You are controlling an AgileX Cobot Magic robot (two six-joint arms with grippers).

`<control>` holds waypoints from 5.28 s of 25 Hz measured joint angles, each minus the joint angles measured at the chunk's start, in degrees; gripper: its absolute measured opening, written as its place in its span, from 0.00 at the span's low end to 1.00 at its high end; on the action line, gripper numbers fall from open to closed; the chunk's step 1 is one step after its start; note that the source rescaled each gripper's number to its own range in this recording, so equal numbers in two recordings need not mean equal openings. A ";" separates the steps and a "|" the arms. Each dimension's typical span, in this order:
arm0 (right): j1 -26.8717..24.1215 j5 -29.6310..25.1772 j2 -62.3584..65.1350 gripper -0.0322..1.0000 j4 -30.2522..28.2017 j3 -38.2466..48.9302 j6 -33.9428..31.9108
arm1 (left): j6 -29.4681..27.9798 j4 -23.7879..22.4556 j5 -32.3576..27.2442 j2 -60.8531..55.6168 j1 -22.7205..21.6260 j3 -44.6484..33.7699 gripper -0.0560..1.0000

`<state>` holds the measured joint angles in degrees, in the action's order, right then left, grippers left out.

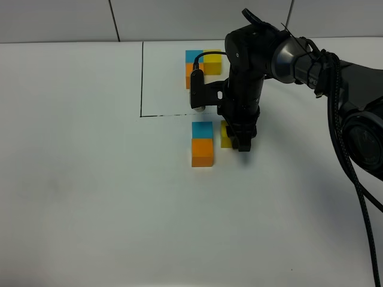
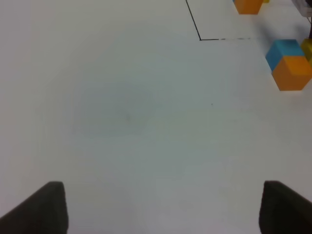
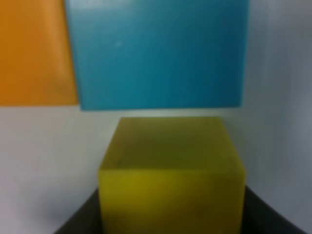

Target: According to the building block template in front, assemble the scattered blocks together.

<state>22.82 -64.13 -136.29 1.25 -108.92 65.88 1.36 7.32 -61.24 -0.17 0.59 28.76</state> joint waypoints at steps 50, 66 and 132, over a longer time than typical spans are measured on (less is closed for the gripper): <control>1.72 0.45 -0.64 0.04 1.07 -0.57 -1.19 | 0.00 0.00 -0.05 0.00 0.00 0.00 0.70; 2.13 1.44 -0.98 0.70 1.05 -0.58 0.13 | 0.00 0.00 0.01 0.05 0.00 0.00 0.70; -22.62 3.64 135.40 0.91 8.00 80.18 -58.43 | 0.00 0.00 -0.04 0.05 0.00 0.00 0.70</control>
<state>0.20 -60.49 -0.89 9.26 -28.74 7.44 1.36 7.32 -61.28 -0.12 0.59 28.76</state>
